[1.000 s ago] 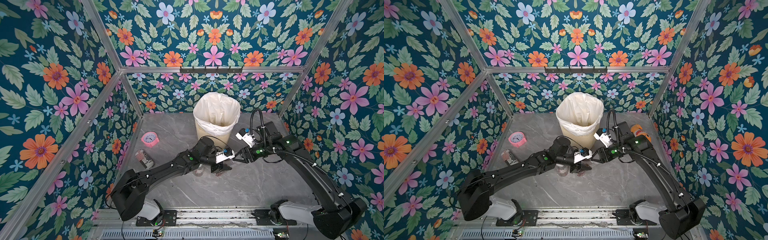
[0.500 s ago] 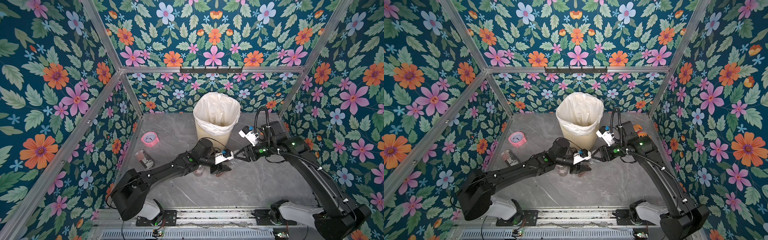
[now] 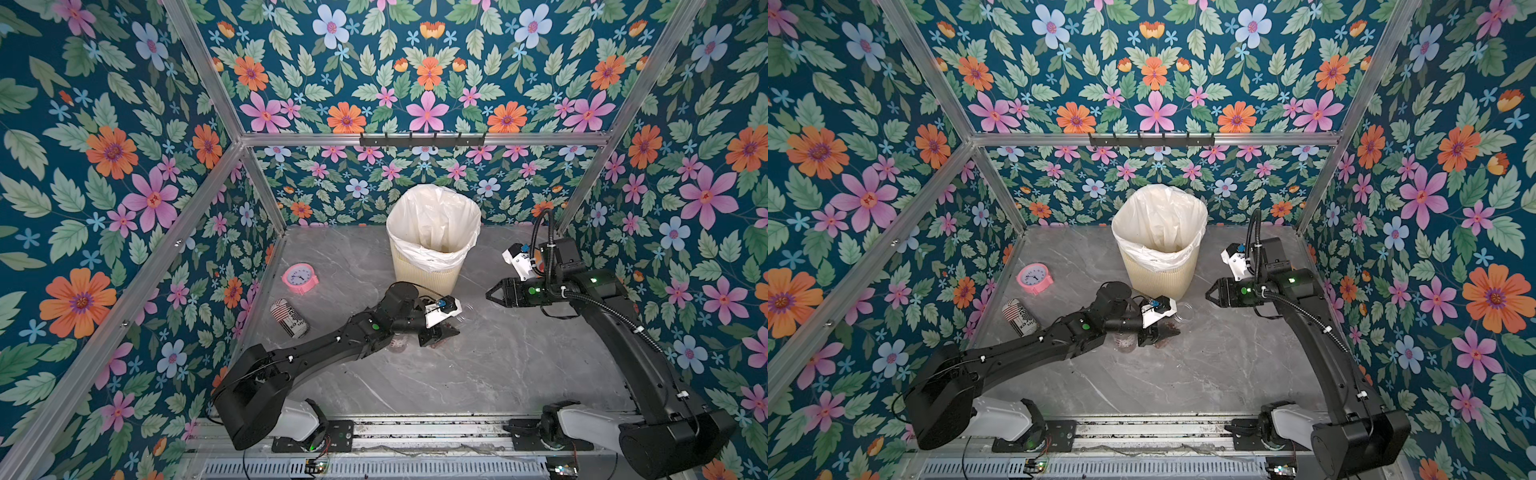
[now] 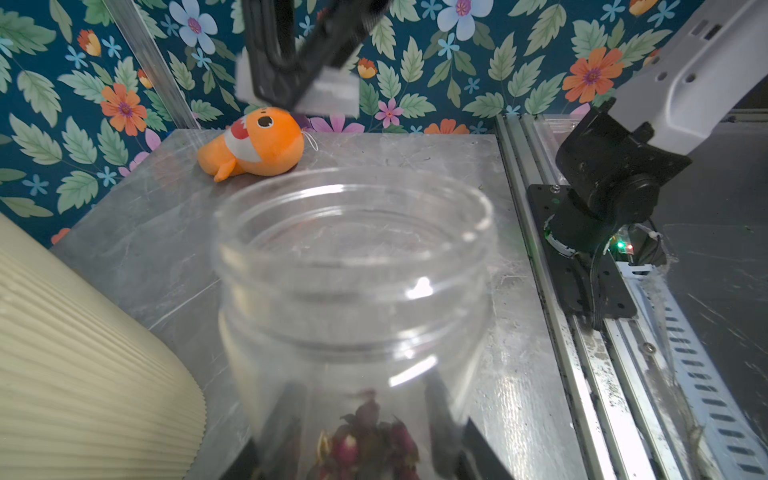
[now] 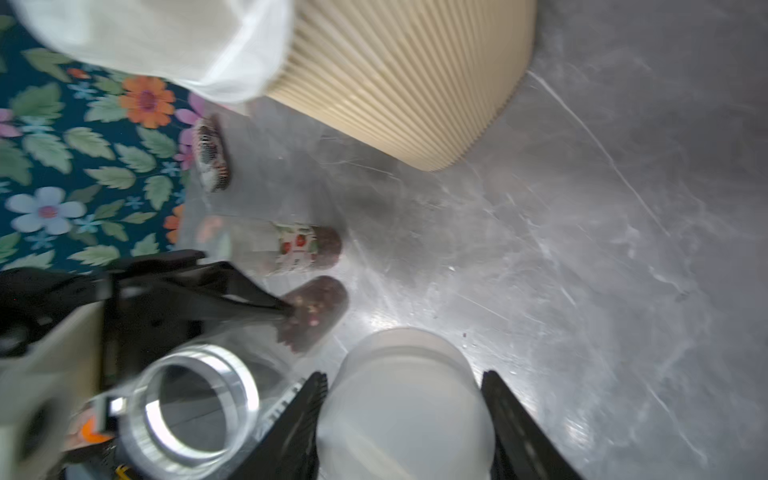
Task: Empty the moldy dried flower tea in the jars
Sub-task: Unscrew the lid from the jar, then place the lid at the center of the board, then pour the moldy dried flower tea into the trash bin.
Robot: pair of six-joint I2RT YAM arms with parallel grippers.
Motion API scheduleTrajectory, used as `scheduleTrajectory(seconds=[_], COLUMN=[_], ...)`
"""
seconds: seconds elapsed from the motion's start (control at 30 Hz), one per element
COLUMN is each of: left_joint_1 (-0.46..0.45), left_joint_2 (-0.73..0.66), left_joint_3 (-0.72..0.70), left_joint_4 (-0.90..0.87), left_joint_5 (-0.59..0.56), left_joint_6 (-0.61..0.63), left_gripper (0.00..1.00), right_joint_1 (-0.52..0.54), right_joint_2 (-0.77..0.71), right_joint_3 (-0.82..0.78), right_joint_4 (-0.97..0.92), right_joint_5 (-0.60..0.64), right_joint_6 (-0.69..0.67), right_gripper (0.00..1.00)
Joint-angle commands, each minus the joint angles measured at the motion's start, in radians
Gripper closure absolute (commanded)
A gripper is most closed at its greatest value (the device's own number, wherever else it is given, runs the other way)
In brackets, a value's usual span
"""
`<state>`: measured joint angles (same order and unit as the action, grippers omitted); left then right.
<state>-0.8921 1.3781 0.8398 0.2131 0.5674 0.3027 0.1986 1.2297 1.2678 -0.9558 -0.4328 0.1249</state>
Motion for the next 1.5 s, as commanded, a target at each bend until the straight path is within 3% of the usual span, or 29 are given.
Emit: scheduleTrajectory(seconds=[0.0, 0.23, 0.53, 0.77, 0.97, 1.17, 1.47], left_joint_1=[-0.001, -0.001, -0.001, 0.001, 0.001, 0.002, 0.002], left_joint_2=[-0.022, -0.059, -0.074, -0.069, -0.065, -0.05, 0.003], left_joint_3=[-0.004, -0.005, -0.007, 0.014, 0.024, 0.047, 0.161], left_joint_4=[0.067, 0.076, 0.104, 0.105, 0.106, 0.105, 0.099], left_joint_5=[-0.035, -0.087, -0.123, -0.125, -0.127, -0.138, -0.122], left_joint_6=[-0.033, -0.053, -0.088, -0.096, -0.118, -0.152, -0.285], left_gripper=[0.52, 0.52, 0.51, 0.51, 0.51, 0.51, 0.51], right_joint_1=[-0.015, -0.048, -0.05, -0.052, -0.052, -0.072, -0.119], right_joint_2=[0.032, 0.192, 0.386, 0.502, 0.44, 0.284, -0.042], right_joint_3=[-0.045, -0.152, -0.168, -0.176, -0.205, -0.21, -0.297], right_joint_4=[0.055, 0.207, 0.288, 0.341, 0.358, 0.311, 0.36], right_joint_5=[0.171, 0.267, 0.361, 0.345, 0.322, 0.26, -0.034], right_joint_6=[0.02, 0.065, 0.101, 0.127, 0.126, 0.108, 0.079], right_gripper=[0.43, 0.41, 0.37, 0.34, 0.3, 0.26, 0.24])
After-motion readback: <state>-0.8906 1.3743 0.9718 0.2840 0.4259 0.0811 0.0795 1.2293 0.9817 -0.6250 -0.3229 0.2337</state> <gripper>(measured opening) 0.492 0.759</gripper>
